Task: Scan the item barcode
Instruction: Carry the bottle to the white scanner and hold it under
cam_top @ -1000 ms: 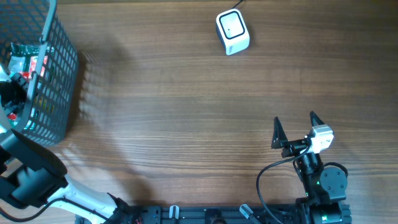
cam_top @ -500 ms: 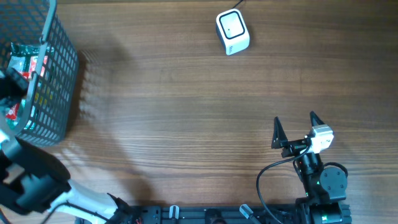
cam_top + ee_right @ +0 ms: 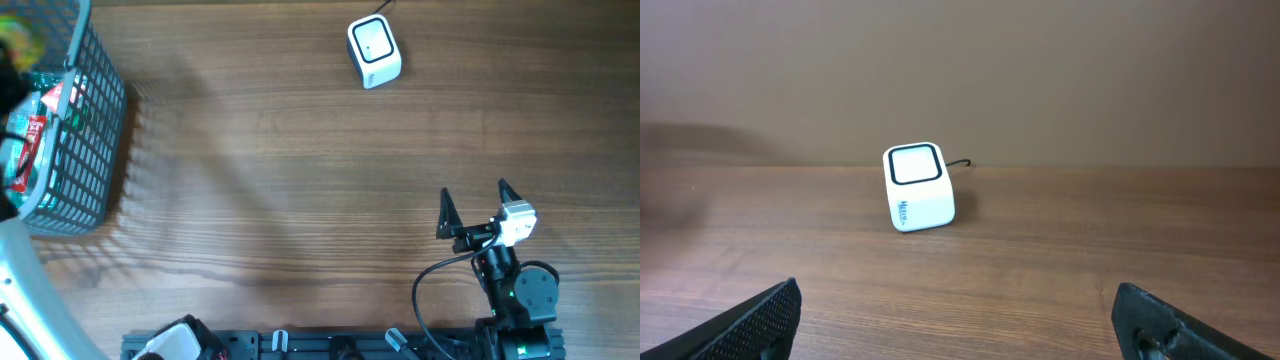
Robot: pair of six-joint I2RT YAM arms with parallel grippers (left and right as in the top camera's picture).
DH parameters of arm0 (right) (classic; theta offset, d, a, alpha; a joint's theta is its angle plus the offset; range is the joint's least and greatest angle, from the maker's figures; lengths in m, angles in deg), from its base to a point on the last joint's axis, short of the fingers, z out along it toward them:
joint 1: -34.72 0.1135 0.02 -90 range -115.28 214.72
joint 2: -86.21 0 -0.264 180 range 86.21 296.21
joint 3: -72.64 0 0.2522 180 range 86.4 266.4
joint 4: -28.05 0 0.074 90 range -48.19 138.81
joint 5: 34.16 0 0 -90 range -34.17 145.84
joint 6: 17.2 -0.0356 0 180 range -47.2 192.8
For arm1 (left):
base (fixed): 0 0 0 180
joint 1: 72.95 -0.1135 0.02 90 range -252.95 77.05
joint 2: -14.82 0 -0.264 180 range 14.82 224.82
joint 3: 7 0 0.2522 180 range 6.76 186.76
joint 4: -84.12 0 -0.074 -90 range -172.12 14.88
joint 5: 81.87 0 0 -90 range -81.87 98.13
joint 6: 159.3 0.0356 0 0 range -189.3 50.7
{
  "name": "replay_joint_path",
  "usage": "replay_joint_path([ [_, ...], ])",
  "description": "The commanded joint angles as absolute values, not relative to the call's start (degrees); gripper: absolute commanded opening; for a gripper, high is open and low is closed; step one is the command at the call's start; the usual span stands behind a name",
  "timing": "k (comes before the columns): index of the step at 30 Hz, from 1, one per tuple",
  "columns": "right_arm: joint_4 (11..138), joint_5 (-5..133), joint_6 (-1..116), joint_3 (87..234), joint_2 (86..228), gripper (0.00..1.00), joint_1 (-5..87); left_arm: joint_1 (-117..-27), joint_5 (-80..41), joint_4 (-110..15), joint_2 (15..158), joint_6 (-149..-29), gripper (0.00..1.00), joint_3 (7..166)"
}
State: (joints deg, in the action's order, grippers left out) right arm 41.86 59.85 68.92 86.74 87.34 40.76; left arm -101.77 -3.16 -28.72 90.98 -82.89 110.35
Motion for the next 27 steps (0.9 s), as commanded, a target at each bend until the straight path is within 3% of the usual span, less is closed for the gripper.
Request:
replay_joint_path([
  [1,41.7,59.3,68.3,86.7,87.1,0.99,40.5,-91.2,-3.8,-25.2,89.3,-88.0,0.23,110.9],
  [6,41.7,59.3,68.3,86.7,87.1,1.0,40.5,-73.4,0.0,-18.0,91.2,-90.9,0.2,110.9],
  [10,41.7,59.3,68.3,86.7,87.1,1.0,40.5,-54.0,8.1,-13.1,98.2,-92.6,0.2,110.9],
  [14,41.7,59.3,68.3,86.7,87.1,1.0,40.5,-42.9,9.1,-14.2,106.8,-95.6,0.2,110.9],
  [27,41.7,59.3,68.3,86.7,87.1,1.0,40.5,-28.6,10.2,-23.1,128.4,-98.7,0.22,110.9],
])
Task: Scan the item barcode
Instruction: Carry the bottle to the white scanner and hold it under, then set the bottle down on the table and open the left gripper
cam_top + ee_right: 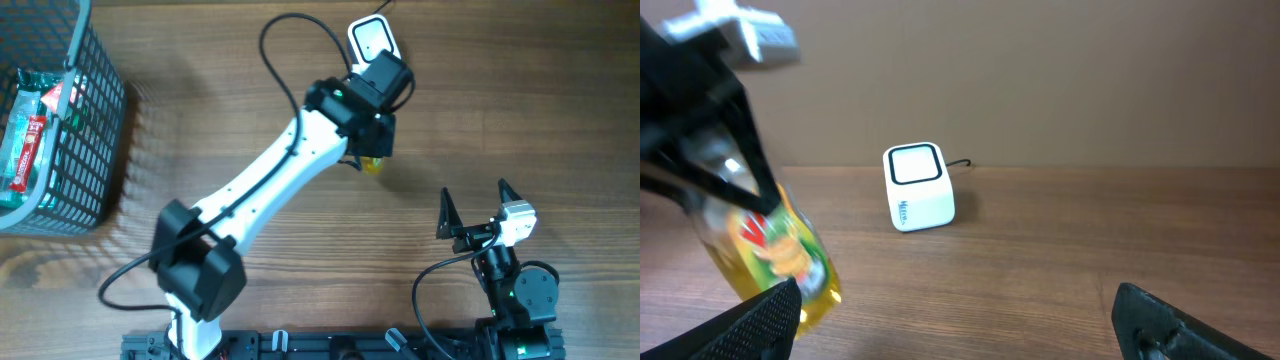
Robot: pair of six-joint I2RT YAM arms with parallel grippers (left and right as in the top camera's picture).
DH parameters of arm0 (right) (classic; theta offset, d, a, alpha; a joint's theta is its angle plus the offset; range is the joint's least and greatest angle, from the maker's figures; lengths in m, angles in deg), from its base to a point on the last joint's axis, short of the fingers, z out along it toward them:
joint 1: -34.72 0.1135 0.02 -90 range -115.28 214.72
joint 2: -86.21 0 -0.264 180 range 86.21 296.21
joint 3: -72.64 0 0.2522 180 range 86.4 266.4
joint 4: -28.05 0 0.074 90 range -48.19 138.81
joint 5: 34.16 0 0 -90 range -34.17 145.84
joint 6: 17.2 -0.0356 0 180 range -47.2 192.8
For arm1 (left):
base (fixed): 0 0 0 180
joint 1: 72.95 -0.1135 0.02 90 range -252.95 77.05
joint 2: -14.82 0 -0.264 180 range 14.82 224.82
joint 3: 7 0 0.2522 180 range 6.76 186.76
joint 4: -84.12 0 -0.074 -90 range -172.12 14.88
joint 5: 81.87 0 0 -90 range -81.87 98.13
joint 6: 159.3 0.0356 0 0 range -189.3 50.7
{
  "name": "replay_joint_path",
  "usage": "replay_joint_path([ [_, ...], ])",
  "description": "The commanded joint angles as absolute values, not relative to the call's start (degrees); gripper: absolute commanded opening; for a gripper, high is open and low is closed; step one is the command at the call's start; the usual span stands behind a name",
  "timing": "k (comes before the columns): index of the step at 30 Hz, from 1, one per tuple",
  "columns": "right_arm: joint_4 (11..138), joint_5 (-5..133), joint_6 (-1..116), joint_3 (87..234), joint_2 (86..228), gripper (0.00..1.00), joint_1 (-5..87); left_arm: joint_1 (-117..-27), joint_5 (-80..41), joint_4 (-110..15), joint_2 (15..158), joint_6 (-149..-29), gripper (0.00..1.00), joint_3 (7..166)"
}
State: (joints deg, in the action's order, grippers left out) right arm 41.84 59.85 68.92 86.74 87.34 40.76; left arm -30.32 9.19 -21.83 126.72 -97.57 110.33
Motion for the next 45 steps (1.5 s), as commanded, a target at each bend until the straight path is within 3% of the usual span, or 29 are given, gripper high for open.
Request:
replay_joint_path([
  [1,41.7,59.3,68.3,86.7,87.1,1.0,40.5,-27.8,10.4,-23.3,129.2,-98.7,0.22,110.9],
  [12,41.7,59.3,68.3,86.7,87.1,1.0,40.5,-21.0,17.0,-26.2,133.9,-100.4,0.29,110.8],
  [20,41.7,59.3,68.3,86.7,87.1,1.0,40.5,-20.7,17.0,-26.2,134.3,-101.3,0.41,110.8],
  [21,41.7,59.3,68.3,86.7,87.1,1.0,40.5,-20.7,17.0,-26.2,134.3,-101.3,0.45,110.8],
  [24,41.7,59.3,68.3,86.7,87.1,1.0,40.5,-20.7,16.8,-26.2,134.3,-101.3,0.74,110.8],
  [25,41.7,59.3,68.3,86.7,87.1,1.0,40.5,-20.7,16.5,-26.2,134.3,-101.3,0.8,110.8],
  [30,41.7,59.3,68.3,86.7,87.1,1.0,40.5,-21.2,16.7,-26.7,133.6,-99.0,0.83,111.4],
  [39,41.7,59.3,68.3,86.7,87.1,1.0,40.5,-33.8,16.9,-25.7,122.3,-90.5,0.86,125.0],
  [45,41.7,59.3,68.3,86.7,87.1,1.0,40.5,-50.3,20.4,-25.1,113.9,-89.2,0.87,126.1],
])
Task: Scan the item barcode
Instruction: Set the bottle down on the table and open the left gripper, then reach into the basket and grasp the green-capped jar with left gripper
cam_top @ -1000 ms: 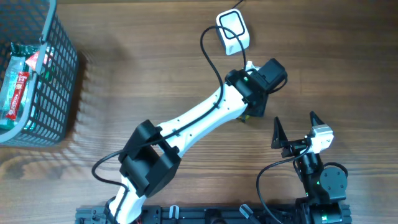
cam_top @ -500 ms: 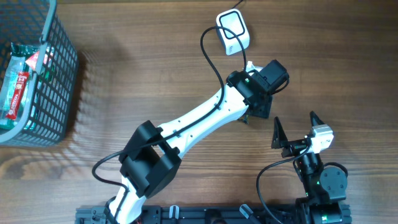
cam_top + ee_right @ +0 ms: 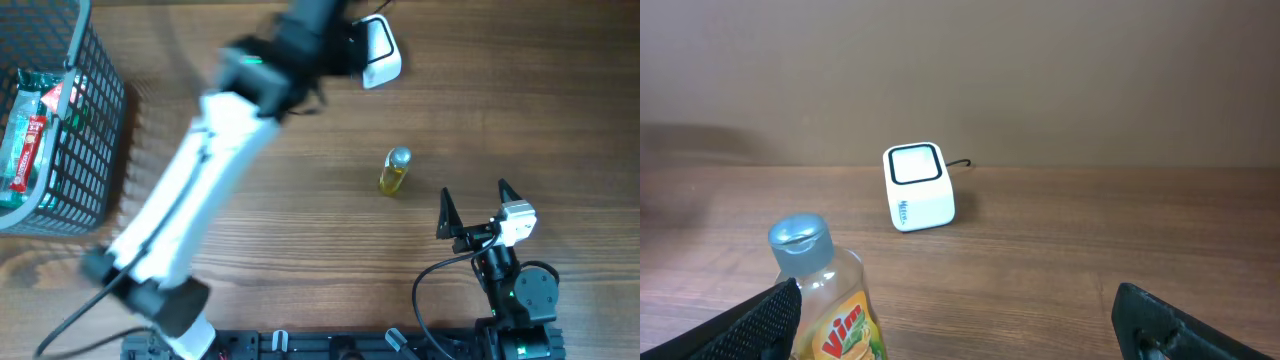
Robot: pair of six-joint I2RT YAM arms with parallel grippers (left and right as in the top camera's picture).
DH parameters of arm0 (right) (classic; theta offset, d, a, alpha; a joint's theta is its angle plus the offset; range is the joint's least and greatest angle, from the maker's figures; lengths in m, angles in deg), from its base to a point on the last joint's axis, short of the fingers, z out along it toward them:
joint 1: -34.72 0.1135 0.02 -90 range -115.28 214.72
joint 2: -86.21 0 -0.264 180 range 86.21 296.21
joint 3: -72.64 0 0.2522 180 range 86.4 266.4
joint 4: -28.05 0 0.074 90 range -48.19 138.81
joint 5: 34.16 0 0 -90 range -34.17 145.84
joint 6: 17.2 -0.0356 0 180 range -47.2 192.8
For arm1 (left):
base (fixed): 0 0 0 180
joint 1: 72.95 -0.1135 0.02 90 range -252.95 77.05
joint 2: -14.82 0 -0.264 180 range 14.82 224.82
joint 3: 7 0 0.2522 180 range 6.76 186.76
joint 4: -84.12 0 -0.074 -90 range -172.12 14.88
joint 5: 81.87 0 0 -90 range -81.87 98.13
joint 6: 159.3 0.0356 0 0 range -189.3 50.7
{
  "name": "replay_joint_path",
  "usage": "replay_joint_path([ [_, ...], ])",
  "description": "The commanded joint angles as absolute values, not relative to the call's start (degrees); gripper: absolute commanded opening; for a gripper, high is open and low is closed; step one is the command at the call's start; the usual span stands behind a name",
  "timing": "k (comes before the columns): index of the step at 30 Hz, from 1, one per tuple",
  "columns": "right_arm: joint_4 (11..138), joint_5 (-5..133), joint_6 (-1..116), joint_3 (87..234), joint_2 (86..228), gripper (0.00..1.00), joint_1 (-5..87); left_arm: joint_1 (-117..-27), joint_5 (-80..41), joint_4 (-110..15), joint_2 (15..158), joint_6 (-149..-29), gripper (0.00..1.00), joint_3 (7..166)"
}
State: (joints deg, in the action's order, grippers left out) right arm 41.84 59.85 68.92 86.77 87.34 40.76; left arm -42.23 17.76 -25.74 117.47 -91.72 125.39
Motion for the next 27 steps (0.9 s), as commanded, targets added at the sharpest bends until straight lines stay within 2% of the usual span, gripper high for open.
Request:
replay_joint_path([
  [1,41.7,59.3,68.3,86.7,87.1,1.0,40.5,-54.2,20.4,-24.9,113.0,-89.2,0.87,126.1],
  [7,41.7,59.3,68.3,86.7,87.1,1.0,40.5,-77.2,19.7,-21.8,112.0,-89.0,0.88,126.0],
  [14,41.7,59.3,68.3,86.7,87.1,1.0,40.5,-93.5,17.6,-17.3,112.1,-89.0,0.94,126.0],
  [17,41.7,59.3,68.3,86.7,87.1,1.0,40.5,-97.9,17.6,-17.1,112.3,-89.0,0.94,126.0],
  [20,41.7,59.3,68.3,86.7,87.1,1.0,40.5,-101.8,17.6,-17.3,114.3,-89.0,1.0,126.0],
  [27,41.7,59.3,68.3,86.7,87.1,1.0,40.5,-103.2,14.7,-18.1,122.7,-89.0,1.0,126.0],
])
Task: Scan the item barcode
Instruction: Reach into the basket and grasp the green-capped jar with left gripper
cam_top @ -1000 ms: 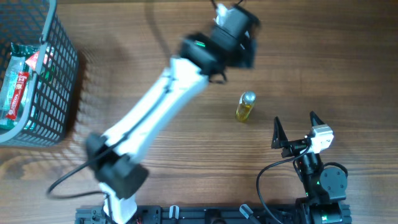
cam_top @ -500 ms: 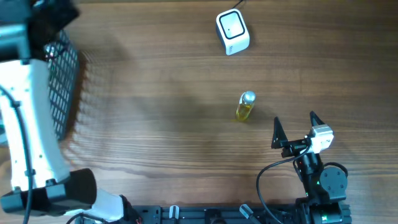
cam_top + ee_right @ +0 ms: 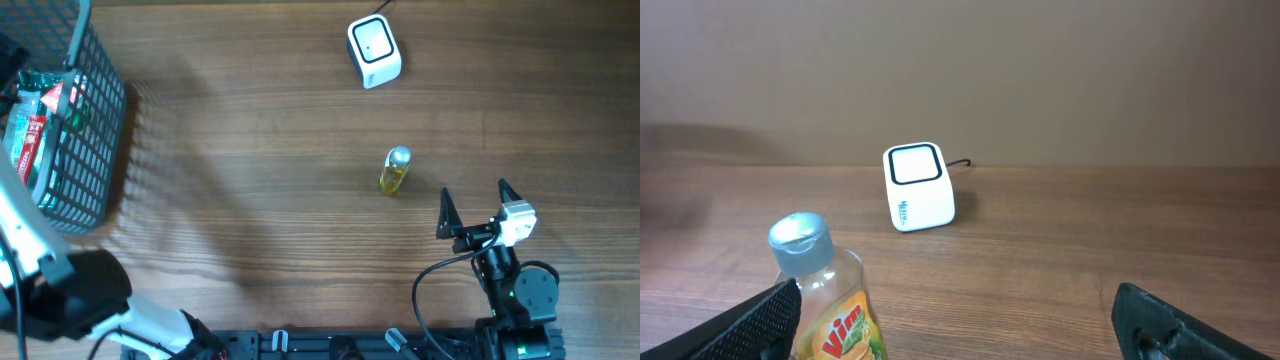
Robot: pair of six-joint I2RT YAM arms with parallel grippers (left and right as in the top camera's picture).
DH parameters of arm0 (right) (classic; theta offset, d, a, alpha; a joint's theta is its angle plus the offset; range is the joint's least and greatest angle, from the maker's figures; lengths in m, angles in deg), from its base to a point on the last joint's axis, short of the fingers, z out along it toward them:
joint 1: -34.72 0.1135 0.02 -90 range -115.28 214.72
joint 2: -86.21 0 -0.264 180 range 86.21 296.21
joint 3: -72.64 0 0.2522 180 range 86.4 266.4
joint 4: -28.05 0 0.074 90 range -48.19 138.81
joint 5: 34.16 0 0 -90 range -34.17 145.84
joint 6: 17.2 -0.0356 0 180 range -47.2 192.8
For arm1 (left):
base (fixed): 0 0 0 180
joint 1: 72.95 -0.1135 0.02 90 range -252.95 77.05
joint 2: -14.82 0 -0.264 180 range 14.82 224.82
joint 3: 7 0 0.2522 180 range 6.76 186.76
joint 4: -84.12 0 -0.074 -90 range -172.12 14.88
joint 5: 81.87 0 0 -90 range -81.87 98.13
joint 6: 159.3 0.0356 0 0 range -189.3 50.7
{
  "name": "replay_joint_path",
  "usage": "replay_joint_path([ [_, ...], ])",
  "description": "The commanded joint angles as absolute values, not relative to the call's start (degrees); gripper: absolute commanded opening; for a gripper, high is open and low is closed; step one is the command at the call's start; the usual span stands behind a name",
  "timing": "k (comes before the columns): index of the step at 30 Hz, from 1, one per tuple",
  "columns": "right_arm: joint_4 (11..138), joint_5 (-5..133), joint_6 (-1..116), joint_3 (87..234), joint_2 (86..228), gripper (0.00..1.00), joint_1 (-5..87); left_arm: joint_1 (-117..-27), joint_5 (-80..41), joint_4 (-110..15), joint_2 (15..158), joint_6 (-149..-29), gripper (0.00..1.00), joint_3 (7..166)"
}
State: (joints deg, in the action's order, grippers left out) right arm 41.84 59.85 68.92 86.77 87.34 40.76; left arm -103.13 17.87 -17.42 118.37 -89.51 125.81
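Note:
A yellow Vim dish-soap bottle (image 3: 394,172) with a grey cap stands upright on the wooden table, free of both grippers. The right wrist view shows this bottle (image 3: 825,295) close in front, by the left finger (image 3: 765,320). The white barcode scanner (image 3: 373,50) sits at the far side with its window facing up, and the scanner (image 3: 918,186) also appears behind the bottle. My right gripper (image 3: 475,205) rests open near the front right, nothing between its fingers. My left arm (image 3: 20,230) reaches up the left edge over the basket; its gripper is mostly cut off by the frame.
A grey wire basket (image 3: 100,130) at the far left holds several packaged items, red and green among them. The scanner's cable runs off the far edge of the table.
My left arm was stretched across the table near the scanner; now it is back at the left edge over the basket. The bottle stands where it was. The right arm has not moved.
At first my left arm was at the basket and no bottle stood on the table. Then my left gripper held the yellow bottle just in front of the scanner. Later the bottle stood alone on the table, and now the arm is at the basket again.

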Motion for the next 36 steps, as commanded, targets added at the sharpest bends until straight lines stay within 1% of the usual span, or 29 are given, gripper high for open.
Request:
replay_joint_path([
  [1,41.7,59.3,68.3,86.7,87.1,1.0,40.5,-103.2,13.7,-18.7,123.9,-89.0,1.0,126.0],
  [6,41.7,59.3,68.3,86.7,87.1,1.0,40.5,-103.2,11.6,-21.4,128.9,-89.0,1.0,126.0],
  [9,41.7,59.3,68.3,86.7,87.1,1.0,40.5,-103.2,5.3,-22.9,132.4,-85.4,1.0,126.0],
  [26,41.7,59.3,68.3,86.7,87.1,1.0,40.5,-103.3,5.4,-23.4,143.5,-84.7,1.0,125.9],
  [29,41.7,59.3,68.3,86.7,87.1,1.0,40.5,-103.3,6.6,-21.6,143.6,-84.7,0.93,125.9],
  [33,41.7,59.3,68.3,86.7,87.1,1.0,40.5,-103.5,10.0,-19.6,143.6,-84.7,0.91,125.9],
  [36,41.7,59.3,68.3,86.7,87.1,1.0,40.5,-103.9,10.2,-19.1,143.6,-84.7,0.89,125.9],
])
